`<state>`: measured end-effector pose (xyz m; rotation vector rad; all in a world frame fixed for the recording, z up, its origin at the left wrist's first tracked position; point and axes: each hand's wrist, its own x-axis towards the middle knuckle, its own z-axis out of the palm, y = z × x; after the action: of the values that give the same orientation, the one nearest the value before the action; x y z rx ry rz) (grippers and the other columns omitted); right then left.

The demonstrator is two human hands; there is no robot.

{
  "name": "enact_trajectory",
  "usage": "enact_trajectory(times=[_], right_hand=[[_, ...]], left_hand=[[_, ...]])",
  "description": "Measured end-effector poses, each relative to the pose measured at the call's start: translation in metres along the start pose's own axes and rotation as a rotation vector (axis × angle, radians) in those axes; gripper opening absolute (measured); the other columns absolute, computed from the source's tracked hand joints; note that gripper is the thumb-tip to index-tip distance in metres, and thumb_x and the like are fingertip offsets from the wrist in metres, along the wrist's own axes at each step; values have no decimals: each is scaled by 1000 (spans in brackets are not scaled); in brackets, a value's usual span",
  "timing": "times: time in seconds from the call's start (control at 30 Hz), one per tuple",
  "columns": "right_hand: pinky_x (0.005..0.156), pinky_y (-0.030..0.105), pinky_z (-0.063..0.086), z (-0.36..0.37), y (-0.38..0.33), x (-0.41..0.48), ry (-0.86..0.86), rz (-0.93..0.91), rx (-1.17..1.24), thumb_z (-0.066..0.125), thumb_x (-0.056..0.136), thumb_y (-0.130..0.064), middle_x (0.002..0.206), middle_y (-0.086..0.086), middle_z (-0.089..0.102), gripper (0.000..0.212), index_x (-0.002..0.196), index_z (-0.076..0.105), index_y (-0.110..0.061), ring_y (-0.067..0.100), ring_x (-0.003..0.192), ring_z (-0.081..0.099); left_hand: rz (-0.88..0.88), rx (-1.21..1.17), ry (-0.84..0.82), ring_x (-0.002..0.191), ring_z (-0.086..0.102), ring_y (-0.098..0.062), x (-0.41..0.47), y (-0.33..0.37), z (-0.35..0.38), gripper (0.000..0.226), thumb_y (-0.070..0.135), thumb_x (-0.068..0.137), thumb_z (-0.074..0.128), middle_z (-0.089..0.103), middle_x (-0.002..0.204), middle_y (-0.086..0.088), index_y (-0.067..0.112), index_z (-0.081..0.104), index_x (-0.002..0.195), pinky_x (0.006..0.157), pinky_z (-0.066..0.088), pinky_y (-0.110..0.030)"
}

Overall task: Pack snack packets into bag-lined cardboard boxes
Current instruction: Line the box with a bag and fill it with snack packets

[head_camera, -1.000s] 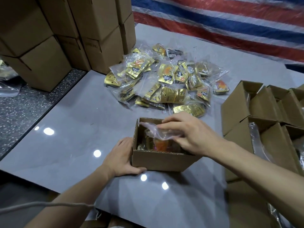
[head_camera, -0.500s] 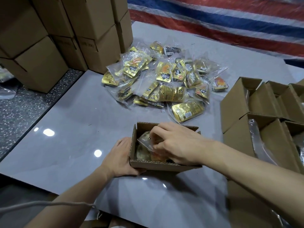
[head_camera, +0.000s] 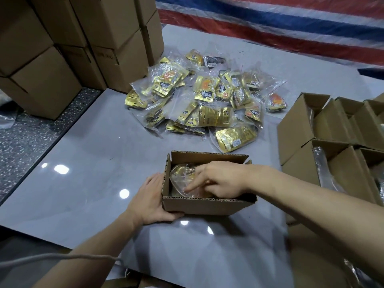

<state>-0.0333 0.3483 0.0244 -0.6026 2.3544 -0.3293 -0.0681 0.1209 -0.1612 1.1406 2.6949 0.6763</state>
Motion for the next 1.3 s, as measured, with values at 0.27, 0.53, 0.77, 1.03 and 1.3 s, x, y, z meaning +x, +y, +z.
enact_trajectory(times=[0.27, 0.53, 0.77, 1.03, 1.3], right_hand=[[99, 27, 47, -2, -12, -8, -116, 81, 45, 47, 89, 0, 123, -5, 67, 62, 138, 59, -36, 17, 111, 60], [98, 38, 44, -13, 9, -46, 749, 170, -72, 68, 78, -7, 124, 1, 58, 46, 123, 61, -17, 23, 114, 55], [70, 33, 48, -8, 25, -46, 263, 463, -17, 54, 87, -11, 89, 0, 63, 19, 89, 53, -30, 29, 92, 62], [66, 35, 49, -4, 5, -95, 486, 535, 141, 54, 76, -5, 82, 8, 63, 16, 83, 56, -19, 33, 84, 61], [66, 44, 61, -31, -30, -172, 742, 706, 503, 48, 68, -3, 79, 19, 72, 31, 93, 66, 2, 32, 73, 70]], left_hand=[[-6, -9, 49, 108, 54, -9, -1, 2, -1, 77, 87, 58, 63, 58, 107, 17, 31, 63, 112, 100, 24, -16], [42, -89, 93, 112, 54, -11, -1, 6, -9, 83, 80, 57, 75, 61, 116, 14, 28, 63, 121, 100, 27, -15], [22, -227, 132, 109, 51, 0, -3, 10, -14, 80, 74, 56, 82, 56, 117, 28, 38, 56, 123, 99, 27, -5], [-80, -358, -60, 103, 54, -5, 8, 31, -43, 40, 83, 81, 44, 57, 113, 23, 63, 52, 114, 92, 39, -10], [-444, -923, 11, 114, 58, -28, 51, 170, -168, 100, 83, 53, 45, 53, 133, 1, 30, 47, 137, 81, 50, -45]])
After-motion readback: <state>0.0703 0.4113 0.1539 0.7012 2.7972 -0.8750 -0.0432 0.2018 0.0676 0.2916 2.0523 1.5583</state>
